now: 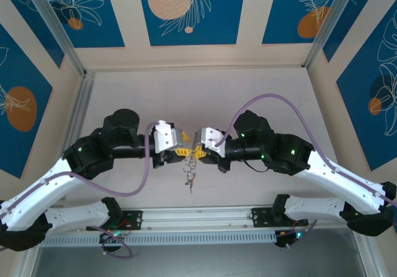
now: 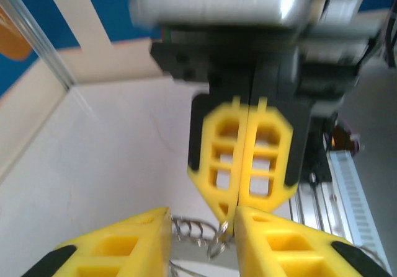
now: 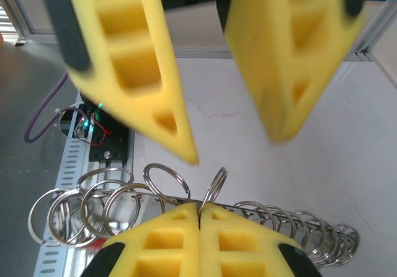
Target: Put the keys on the keyring
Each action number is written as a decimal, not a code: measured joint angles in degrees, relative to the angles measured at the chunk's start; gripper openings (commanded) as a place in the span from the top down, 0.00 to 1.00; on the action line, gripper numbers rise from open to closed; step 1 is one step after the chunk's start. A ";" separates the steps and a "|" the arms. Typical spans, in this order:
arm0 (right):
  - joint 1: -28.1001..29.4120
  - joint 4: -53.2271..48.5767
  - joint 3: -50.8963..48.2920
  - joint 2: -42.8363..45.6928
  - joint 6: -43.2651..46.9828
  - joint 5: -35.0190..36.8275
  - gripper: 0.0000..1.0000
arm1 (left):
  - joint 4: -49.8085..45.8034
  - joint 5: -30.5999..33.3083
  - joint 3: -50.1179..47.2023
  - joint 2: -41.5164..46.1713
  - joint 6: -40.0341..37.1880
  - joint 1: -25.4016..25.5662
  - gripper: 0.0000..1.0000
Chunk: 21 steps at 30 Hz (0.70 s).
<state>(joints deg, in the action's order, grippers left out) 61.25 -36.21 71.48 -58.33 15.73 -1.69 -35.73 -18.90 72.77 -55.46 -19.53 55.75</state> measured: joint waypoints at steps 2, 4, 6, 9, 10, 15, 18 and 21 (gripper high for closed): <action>0.00 -0.37 0.79 0.00 0.57 -0.24 1.00 | -2.67 0.09 0.00 -0.68 -0.85 0.02 0.67; 0.00 -0.79 1.33 -0.04 0.87 -0.66 1.00 | -3.89 0.09 0.00 -0.87 -1.53 0.02 0.67; 0.00 -1.18 1.73 -0.24 1.22 -1.16 1.00 | -4.55 -0.02 0.00 -0.87 -2.01 0.02 0.67; 0.00 -2.03 2.54 -1.18 1.66 -1.79 1.00 | -5.07 -0.11 0.02 -0.87 -2.29 0.02 0.68; 0.00 -2.19 2.58 -1.51 1.81 -1.99 1.00 | -5.38 -0.11 0.02 -0.87 -2.38 0.02 0.68; 0.00 -3.08 2.67 -2.27 2.10 -3.19 1.00 | -5.51 -0.48 0.02 -0.81 -2.97 0.02 0.73; 0.00 -3.56 2.69 -2.56 2.29 -3.67 1.00 | -5.49 -1.01 0.02 -0.66 -2.95 0.02 0.85; 0.00 -3.82 2.78 -2.78 2.32 -3.91 1.00 | -5.68 -1.66 0.02 -0.63 -2.97 0.02 1.00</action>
<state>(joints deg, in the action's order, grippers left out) 61.25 -40.03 74.26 -61.10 18.04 -5.61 -41.41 -20.56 72.79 -56.10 -22.50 55.77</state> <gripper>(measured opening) 0.041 0.052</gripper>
